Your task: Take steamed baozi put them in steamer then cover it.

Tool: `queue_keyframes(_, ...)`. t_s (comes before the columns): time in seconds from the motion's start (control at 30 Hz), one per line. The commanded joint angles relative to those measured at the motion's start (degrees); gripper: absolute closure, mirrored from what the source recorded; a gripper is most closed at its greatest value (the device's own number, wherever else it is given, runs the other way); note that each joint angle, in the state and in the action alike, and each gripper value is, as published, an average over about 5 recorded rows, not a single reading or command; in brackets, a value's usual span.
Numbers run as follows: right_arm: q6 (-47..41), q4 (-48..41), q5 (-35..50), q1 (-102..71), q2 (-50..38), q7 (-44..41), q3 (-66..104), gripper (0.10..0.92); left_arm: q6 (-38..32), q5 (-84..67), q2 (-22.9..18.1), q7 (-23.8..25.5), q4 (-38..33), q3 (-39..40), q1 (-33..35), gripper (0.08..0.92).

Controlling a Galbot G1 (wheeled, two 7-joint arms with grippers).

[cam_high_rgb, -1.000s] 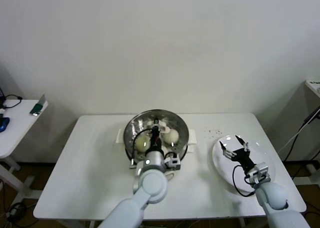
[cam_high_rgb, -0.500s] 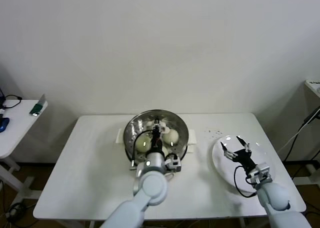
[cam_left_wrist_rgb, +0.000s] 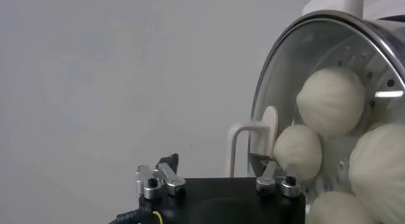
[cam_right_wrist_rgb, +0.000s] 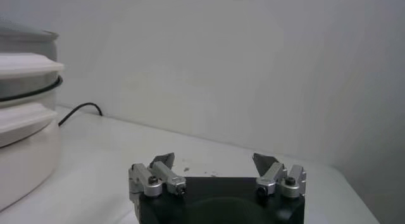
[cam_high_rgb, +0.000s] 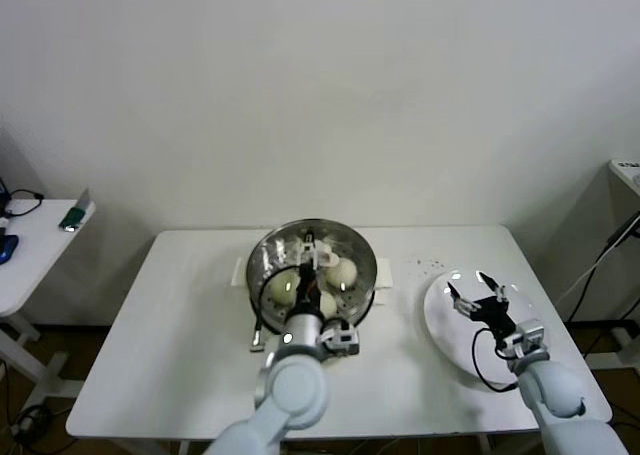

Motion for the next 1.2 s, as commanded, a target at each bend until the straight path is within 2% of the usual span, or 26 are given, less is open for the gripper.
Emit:
queue_keyframes(0.03, -2.53, 0.80, 0.26, 0.11, -0.06, 0.84, 0.58, 0.203, -0.05, -4.84, 4.24, -2.64, -9.68, -3.37, 6.41, 0.241)
queue_keyframes(0.13, -2.59, 1.02, -0.10, 0.02, -0.15, 0.87, 0.79, 0.203, -1.45, -8.36, 6.25, -5.20, -12.98, -5.40, 9.07, 0.190)
queue_keyframes(0.27, -2.46, 1.10, -0.31, -0.12, -0.27, 0.81, 1.20, 0.203, -5.01, -14.79, 8.26, -10.19, -17.18, -10.49, 12.73, 0.178)
queue_keyframes(0.43, -2.31, 1.88, -0.86, -0.69, -0.24, 0.50, 1.67, 0.203, -16.80, -29.28, 9.73, -19.37, -19.28, -20.68, 17.11, 0.177)
queue_keyframes(0.7, -0.99, 3.43, -1.27, -2.15, 0.52, -0.02, 2.86, 0.203, -30.80, -59.57, 5.91, -27.49, -19.12, -37.32, 29.10, 0.177)
queue_keyframes(0.93, -0.34, 7.32, -1.89, -4.61, 2.44, 0.32, 3.84, 0.203, -40.13, -84.24, 1.41, -27.07, -12.05, -46.59, 30.16, 0.177)
queue_keyframes(1.2, 1.08, 8.62, -1.46, -6.71, 2.90, -0.09, 5.71, 0.203, -45.82, -88.18, -0.59, -22.67, -2.33, -50.63, 31.14, 0.177)
